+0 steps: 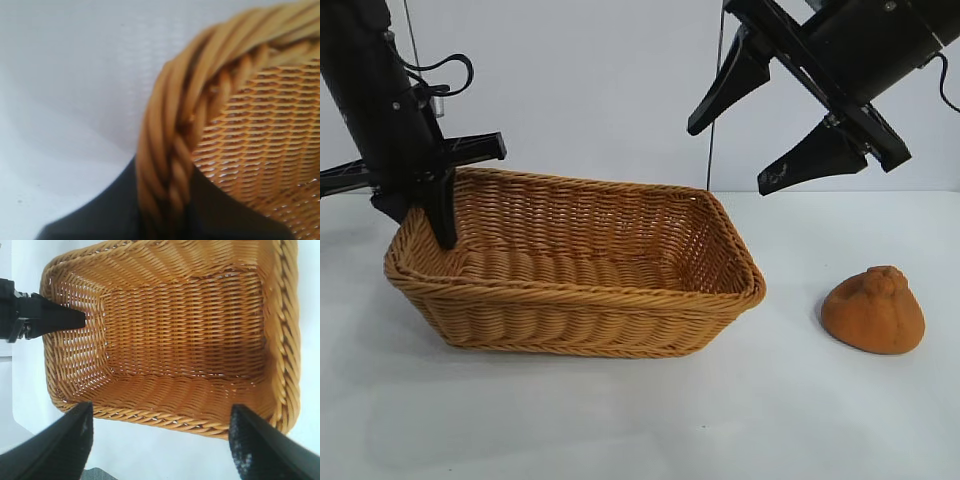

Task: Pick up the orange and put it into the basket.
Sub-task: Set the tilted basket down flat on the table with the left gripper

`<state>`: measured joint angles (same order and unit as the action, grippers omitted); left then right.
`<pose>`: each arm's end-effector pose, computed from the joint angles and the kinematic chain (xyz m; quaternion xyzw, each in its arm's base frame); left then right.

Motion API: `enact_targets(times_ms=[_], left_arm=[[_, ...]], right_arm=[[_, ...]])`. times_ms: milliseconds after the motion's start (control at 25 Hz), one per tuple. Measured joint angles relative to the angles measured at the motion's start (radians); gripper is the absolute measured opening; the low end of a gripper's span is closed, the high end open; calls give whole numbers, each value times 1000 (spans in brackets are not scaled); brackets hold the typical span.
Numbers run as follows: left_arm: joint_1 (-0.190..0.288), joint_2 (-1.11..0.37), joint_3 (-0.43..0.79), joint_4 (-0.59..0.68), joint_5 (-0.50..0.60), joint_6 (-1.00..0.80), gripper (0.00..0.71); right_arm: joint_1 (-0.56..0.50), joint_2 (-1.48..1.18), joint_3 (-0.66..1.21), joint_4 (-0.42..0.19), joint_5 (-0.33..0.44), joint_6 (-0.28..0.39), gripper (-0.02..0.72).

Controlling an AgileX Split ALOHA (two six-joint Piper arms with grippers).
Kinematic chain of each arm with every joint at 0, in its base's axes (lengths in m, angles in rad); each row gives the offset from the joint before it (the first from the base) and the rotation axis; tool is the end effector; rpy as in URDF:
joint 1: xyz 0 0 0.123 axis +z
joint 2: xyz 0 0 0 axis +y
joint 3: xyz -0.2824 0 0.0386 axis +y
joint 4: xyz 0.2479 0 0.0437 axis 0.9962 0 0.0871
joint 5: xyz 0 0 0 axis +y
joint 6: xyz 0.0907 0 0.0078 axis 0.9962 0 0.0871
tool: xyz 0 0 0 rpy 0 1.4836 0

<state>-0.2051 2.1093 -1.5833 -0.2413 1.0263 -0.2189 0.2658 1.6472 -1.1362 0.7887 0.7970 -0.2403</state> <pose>0.4120 -0.1047 0.1705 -0.0637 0.9909 -0.1148 0.0289 0.3127 0.1331 0.2505 -0.0180 0.9344 0.3194 0.1567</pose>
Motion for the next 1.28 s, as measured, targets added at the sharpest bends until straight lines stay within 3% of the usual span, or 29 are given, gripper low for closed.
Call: enact_targets(times_ms=[360, 440, 560, 680, 1040, 1280], left_arm=[[0, 64, 0, -8, -23, 24, 105], [0, 64, 0, -10, -26, 29, 220], [0, 64, 0, -13, -25, 31, 483], [0, 54, 0, -13, -6, 31, 600], [12, -134, -8, 34, 62, 110, 637], [137, -232, -10, 146, 87, 122, 638]], right_arm=[[0, 0, 0, -2, -3, 0, 517], [0, 0, 0, -2, -7, 0, 517], [0, 0, 0, -2, -7, 0, 517], [0, 0, 0, -2, -7, 0, 517], [0, 0, 0, -2, -6, 0, 517], [0, 0, 0, -4, 3, 0, 517]])
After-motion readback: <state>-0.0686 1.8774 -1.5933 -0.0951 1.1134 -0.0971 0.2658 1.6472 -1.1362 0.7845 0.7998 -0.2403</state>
